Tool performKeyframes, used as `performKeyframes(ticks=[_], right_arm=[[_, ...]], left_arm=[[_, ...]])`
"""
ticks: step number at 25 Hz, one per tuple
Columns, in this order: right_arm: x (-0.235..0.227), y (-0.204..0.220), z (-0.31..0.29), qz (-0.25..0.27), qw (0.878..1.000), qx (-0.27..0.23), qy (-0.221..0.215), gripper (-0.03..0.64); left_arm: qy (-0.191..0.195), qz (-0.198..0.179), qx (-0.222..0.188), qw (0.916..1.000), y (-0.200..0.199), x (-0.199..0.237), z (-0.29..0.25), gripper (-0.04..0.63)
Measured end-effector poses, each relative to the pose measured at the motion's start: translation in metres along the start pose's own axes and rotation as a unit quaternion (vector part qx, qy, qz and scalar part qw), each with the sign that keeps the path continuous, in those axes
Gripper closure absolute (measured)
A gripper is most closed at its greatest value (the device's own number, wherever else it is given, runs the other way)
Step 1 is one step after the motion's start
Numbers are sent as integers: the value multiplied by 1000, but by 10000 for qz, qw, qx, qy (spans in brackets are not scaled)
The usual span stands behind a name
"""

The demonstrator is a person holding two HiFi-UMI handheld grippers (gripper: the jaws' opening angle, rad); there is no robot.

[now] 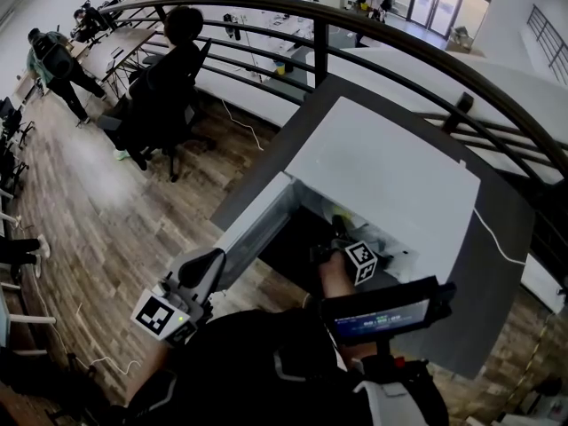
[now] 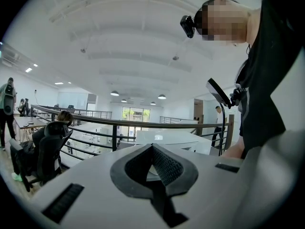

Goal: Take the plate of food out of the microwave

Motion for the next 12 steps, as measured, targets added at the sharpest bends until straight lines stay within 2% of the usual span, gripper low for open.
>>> performKeyframes(ticks=[8,12], right_arm=[[3,-2,9,-325,9992,-24,-240,463],[6,3,13,-283,9991,27,-325,504]], left_arm=[[79,6,-46,10000,0,5,-2,591],[208,-23,-63,9998,0,5,0,591]])
Point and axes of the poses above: the fingertips, and each gripper's own axes: z backward along the fingers, x to its left, y out of its underside, the point moved 6 cm from there along z, backward along the fingers, and after that the axes turned 14 degrees about -z, right-handed, at the moved point
